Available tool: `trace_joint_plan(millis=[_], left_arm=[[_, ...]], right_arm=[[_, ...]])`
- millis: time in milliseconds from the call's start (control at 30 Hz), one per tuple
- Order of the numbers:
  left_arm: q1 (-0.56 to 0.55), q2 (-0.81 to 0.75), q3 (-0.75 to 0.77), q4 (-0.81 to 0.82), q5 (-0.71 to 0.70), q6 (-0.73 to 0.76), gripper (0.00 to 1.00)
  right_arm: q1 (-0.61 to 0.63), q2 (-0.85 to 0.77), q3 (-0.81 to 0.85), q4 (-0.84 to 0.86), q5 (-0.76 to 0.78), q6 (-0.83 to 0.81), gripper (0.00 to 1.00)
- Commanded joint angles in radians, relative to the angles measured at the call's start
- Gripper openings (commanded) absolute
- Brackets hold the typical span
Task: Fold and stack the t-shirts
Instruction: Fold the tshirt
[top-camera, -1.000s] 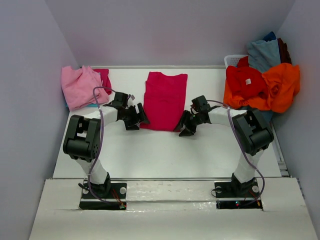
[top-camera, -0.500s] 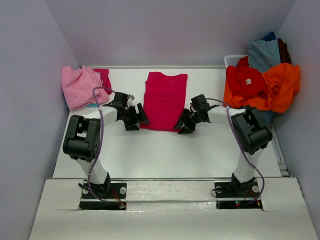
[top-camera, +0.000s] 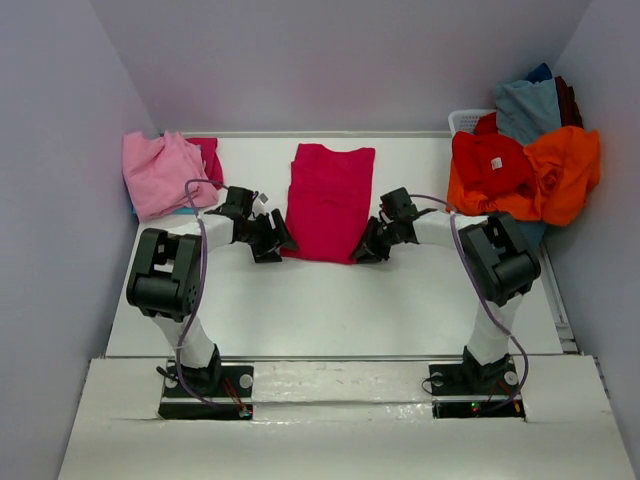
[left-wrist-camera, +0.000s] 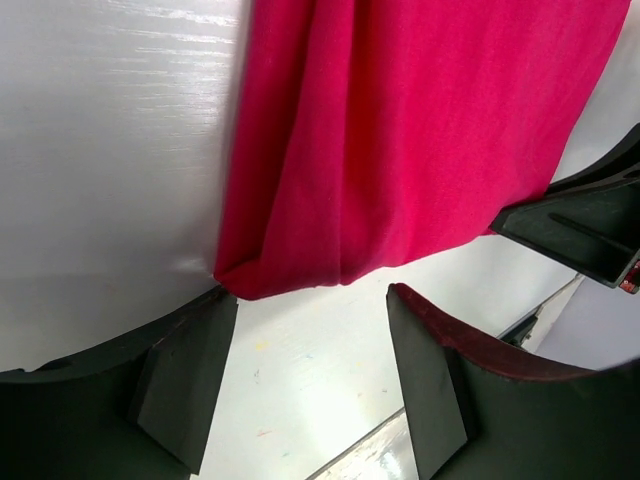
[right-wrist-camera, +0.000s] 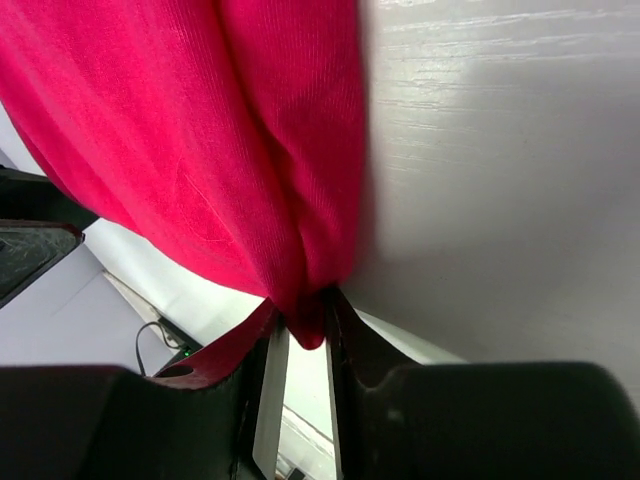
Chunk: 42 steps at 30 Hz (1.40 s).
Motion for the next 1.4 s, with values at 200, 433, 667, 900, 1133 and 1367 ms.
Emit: trace_joint_plan(millis=[200, 433, 667, 900, 1133, 1367], left_arm=[[0.008, 0.047, -0.049, -0.042, -0.054, 0.013, 0.62], [0.019, 0.049, -0.066, -0.035, -0.061, 0.017, 0.62], [0.048, 0.062, -0.068, -0.029, -0.070, 0.027, 0.65], [0.048, 0.091, -0.049, -0.019, -0.068, 0.028, 0.66], [0.057, 0.122, -0.028, -0.018, -0.073, 0.036, 0.66], [0.079, 0.133, -0.025, -0.030, -0.093, 0.056, 0.66]], right_arm=[[0.009, 0.038, 0.031, -0.019, 0.053, -0.027, 0.16], [0.009, 0.038, 0.054, -0.054, 0.082, -0.033, 0.13], [0.009, 0.024, 0.072, -0.096, 0.110, -0.044, 0.13], [0.009, 0.020, 0.066, -0.103, 0.110, -0.045, 0.13], [0.009, 0.015, 0.068, -0.113, 0.114, -0.050, 0.13], [0.009, 0.015, 0.068, -0.120, 0.123, -0.051, 0.13]])
